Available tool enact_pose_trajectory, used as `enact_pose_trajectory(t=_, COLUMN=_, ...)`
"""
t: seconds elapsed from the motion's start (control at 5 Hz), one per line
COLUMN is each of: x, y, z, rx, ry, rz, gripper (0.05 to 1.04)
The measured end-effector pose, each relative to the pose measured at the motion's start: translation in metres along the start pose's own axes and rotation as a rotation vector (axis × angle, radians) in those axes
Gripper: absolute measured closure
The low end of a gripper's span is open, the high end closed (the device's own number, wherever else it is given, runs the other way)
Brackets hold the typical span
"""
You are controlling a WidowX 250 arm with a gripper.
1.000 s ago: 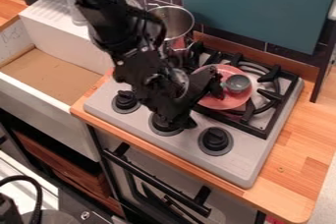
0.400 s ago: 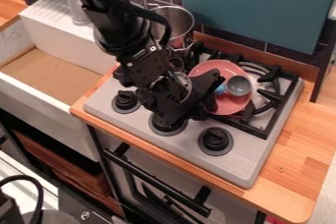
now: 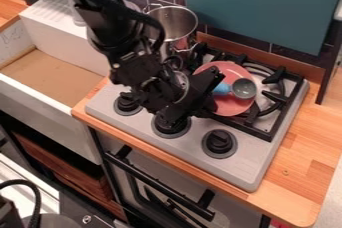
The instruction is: Move the spoon and plate together over the pot
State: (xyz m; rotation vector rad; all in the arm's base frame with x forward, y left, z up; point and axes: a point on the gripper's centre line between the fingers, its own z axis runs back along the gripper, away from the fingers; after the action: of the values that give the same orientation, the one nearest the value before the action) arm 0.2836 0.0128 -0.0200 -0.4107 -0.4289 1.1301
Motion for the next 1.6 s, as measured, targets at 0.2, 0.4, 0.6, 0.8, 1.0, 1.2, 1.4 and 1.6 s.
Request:
enact_pose_trajectory(t=0.2, x=0.001, y=-0.002, z=0.011, rx=0.001, ry=0.037, rz=0.031, gripper=1.029)
enact_pose_trajectory(t=0.4, x=0.0, y=-0.001, z=0.02, rx=0.012, ry=0.087, rz=0.032, gripper=1.029)
enact_pose_trajectory(t=0.6, x=0.002, y=-0.002, z=0.025, rx=0.01, ry=0.122, rz=0.033, gripper=1.029)
enact_pose_trajectory(t=0.8, x=0.004, y=-0.004, z=0.028, rx=0.007, ry=0.156, rz=0.044, gripper=1.03)
enact_pose_trajectory(t=1.0, x=0.013, y=-0.007, z=0.022, rx=-0.001, ry=0.185, rz=0.078, gripper=1.03)
enact_pose_trajectory(t=1.2, x=0.021, y=-0.006, z=0.014, rx=-0.003, ry=0.201, rz=0.119, gripper=1.03)
enact_pose_trajectory(t=1.4, x=0.031, y=-0.002, z=0.007, rx=-0.003, ry=0.237, rz=0.15, gripper=1.03)
enact_pose_trajectory(t=1.6, x=0.041, y=0.005, z=0.004, rx=-0.013, ry=0.253, rz=0.166, gripper=1.03)
